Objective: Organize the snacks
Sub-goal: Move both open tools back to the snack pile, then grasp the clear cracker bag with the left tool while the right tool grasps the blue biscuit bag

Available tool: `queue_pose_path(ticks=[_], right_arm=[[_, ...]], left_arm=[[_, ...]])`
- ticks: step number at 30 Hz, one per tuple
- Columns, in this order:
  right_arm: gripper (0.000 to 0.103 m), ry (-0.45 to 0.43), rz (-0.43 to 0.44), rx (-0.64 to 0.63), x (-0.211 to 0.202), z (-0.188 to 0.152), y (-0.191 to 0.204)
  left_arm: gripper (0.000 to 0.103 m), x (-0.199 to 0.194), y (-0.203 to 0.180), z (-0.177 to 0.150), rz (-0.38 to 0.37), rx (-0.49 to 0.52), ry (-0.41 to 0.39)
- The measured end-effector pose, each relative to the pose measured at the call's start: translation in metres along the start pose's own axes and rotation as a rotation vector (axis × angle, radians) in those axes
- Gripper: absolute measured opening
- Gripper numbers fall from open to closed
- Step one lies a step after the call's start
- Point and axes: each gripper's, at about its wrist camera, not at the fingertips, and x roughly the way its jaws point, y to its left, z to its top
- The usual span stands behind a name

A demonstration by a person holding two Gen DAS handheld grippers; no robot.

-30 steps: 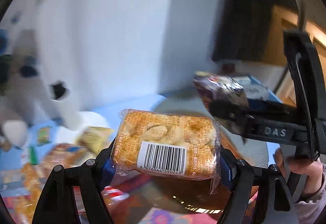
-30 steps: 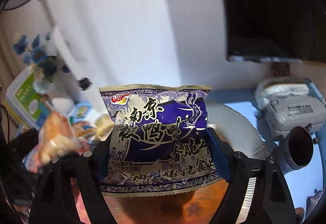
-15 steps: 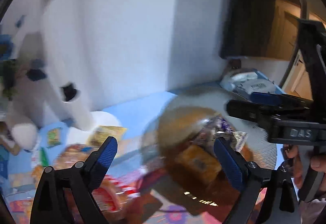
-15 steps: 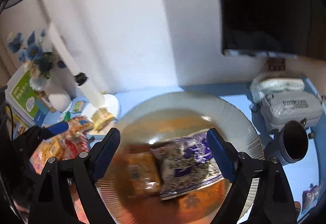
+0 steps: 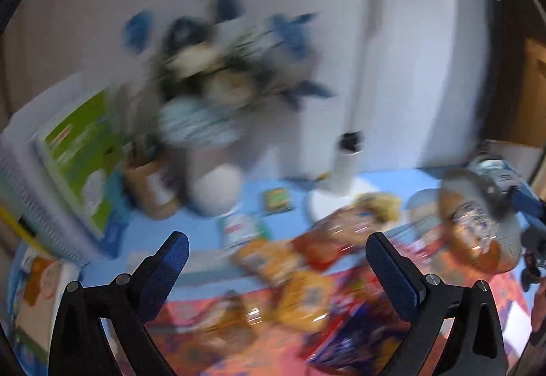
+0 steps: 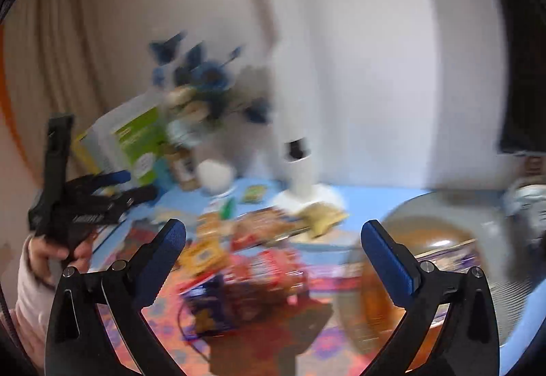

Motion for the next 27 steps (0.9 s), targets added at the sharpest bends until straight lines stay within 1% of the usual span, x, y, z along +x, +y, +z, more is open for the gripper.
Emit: queue_pose_path(ticks=[2, 3, 5, 6, 7, 8, 9, 11, 13, 15, 17, 18, 19, 20, 21, 22, 23, 24, 27], right_arm=[[0.103, 0.022, 0.036, -0.029, 0.015, -0.016, 0.023], [0.103, 0.038, 0.040, -0.056, 0.024, -0.025, 0.034], [0.103, 0.071, 0.035, -0.118, 0.042, -0.044, 0.056], [0.103, 0.087, 0.047, -0.138, 0.048, -0.051, 0.064], [0.103, 0.111, 0.065, -0.159, 0.057, -0.059, 0.071], [0.103, 0.130, 0.077, -0.177, 0.064, -0.065, 0.079], [0.103, 0.148, 0.085, -0.198, 0.071, -0.072, 0.086], [0.103, 0.191, 0.095, -0.251, 0.089, -0.083, 0.099], [0.103, 0.236, 0.080, -0.282, 0.105, -0.091, 0.107], [0.103, 0.294, 0.088, -0.292, 0.124, -0.099, 0.109], [0.103, 0.375, 0.082, -0.294, 0.148, -0.114, 0.104], [0.103, 0.402, 0.092, -0.279, 0.157, -0.123, 0.101], [0.103, 0.350, 0.051, -0.284, 0.161, -0.133, 0.098], [0.103, 0.380, -0.002, -0.290, 0.169, -0.136, 0.097], [0.103, 0.414, -0.025, -0.295, 0.175, -0.138, 0.099], [0.103, 0.407, -0.029, -0.300, 0.175, -0.139, 0.100], [0.103, 0.412, -0.032, -0.302, 0.175, -0.139, 0.100], [0.103, 0.412, -0.030, -0.298, 0.175, -0.139, 0.099], [0.103, 0.412, -0.032, -0.300, 0.174, -0.140, 0.099]], left_arm=[[0.103, 0.007, 0.023, -0.012, 0.015, 0.000, 0.027], [0.103, 0.011, 0.030, -0.017, 0.016, 0.005, 0.035], [0.103, 0.019, 0.046, -0.029, 0.045, 0.002, 0.058], [0.103, 0.025, 0.051, -0.037, 0.058, -0.002, 0.075], [0.103, 0.032, 0.055, -0.046, 0.053, -0.010, 0.094], [0.103, 0.038, 0.058, -0.053, 0.037, -0.016, 0.109], [0.103, 0.048, 0.061, -0.063, -0.005, -0.027, 0.138], [0.103, 0.059, 0.060, -0.076, -0.050, -0.040, 0.176], [0.103, 0.076, 0.060, -0.085, -0.067, -0.054, 0.215], [0.103, 0.090, 0.061, -0.090, -0.086, -0.063, 0.241], [0.103, 0.107, 0.060, -0.093, -0.094, -0.036, 0.268], [0.103, 0.120, 0.061, -0.099, -0.094, -0.013, 0.288], [0.103, 0.127, 0.062, -0.105, -0.110, -0.013, 0.295], [0.103, 0.131, 0.061, -0.115, -0.097, 0.006, 0.228], [0.103, 0.132, 0.055, -0.114, -0.070, 0.038, 0.253], [0.103, 0.132, 0.051, -0.114, -0.047, 0.057, 0.258], [0.103, 0.131, 0.046, -0.116, -0.020, 0.075, 0.245], [0.103, 0.129, 0.044, -0.116, -0.013, 0.082, 0.240], [0.103, 0.131, 0.051, -0.115, -0.045, 0.049, 0.252]])
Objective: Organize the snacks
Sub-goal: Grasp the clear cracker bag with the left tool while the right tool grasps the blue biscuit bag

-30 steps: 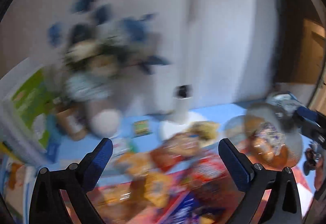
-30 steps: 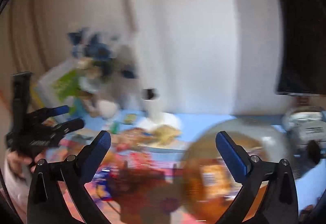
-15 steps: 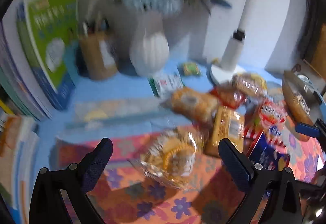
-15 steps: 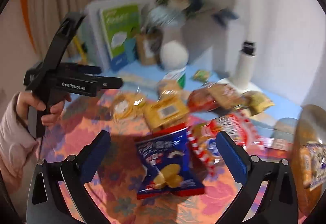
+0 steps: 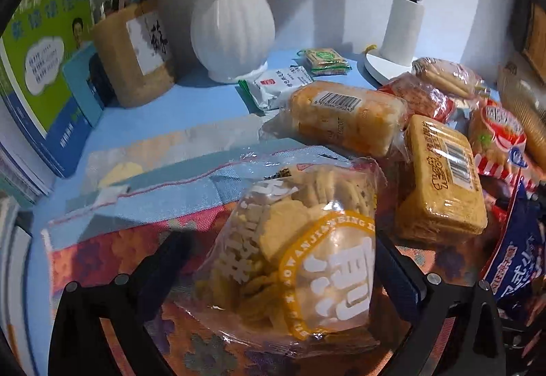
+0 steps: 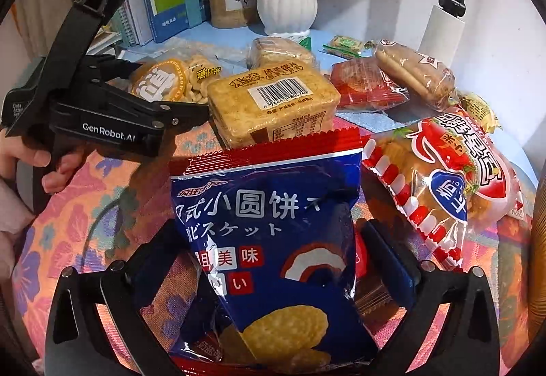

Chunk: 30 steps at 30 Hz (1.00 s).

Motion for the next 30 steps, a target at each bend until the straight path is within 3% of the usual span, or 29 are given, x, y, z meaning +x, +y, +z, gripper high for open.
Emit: queue_pose_path(ticks=[30], right_arm=[[0.103, 0.004, 0.002, -0.001, -0.0001, 0.0026, -0.0031]], left_arm=[[0.103, -0.0001, 0.0011, 0.0021, 0.005, 0.002, 0.001]])
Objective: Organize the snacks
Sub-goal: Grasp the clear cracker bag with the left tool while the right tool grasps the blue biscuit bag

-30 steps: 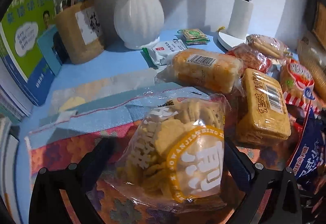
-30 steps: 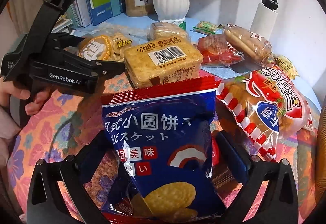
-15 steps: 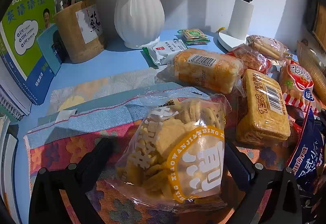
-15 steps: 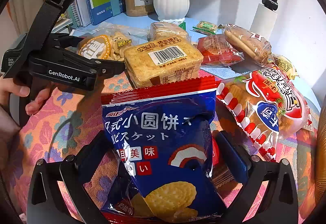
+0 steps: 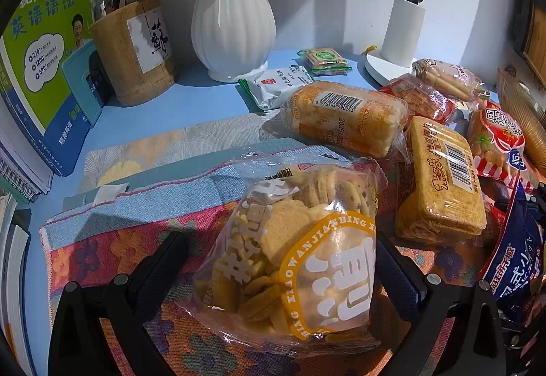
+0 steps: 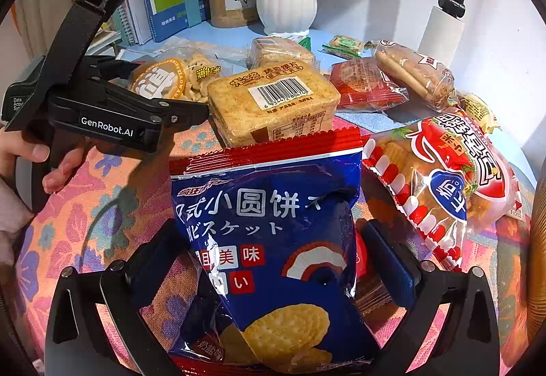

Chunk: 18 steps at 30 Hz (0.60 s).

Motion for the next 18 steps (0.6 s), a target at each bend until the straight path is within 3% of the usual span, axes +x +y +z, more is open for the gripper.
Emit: queue_pose_path(ticks=[18], right_arm=[[0.103, 0.003, -0.008, 0.007, 0.0020, 0.0014, -0.0025]], left_arm=[[0.103, 0.0000, 0.0003, 0.0002, 0.000, -0.001, 0.001]])
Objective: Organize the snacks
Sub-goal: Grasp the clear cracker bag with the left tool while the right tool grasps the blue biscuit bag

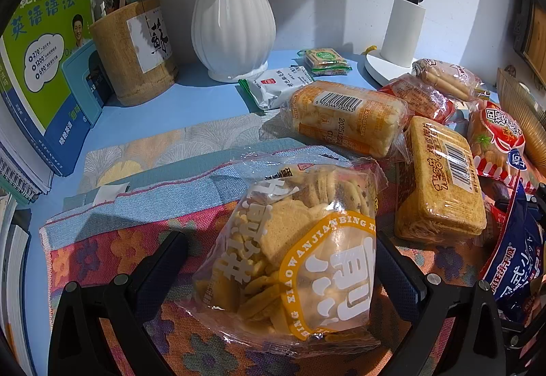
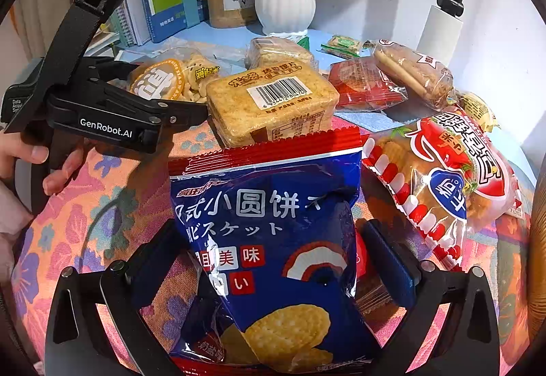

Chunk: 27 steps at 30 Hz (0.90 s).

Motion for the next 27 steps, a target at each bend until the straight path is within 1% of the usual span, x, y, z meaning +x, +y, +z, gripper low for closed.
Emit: queue_pose_path(ticks=[27], right_arm=[[0.103, 0.003, -0.002, 0.002, 0.0006, 0.0004, 0.0018]], left_arm=[[0.103, -0.0001, -0.0006, 0.0000, 0.000, -0.002, 0.001]])
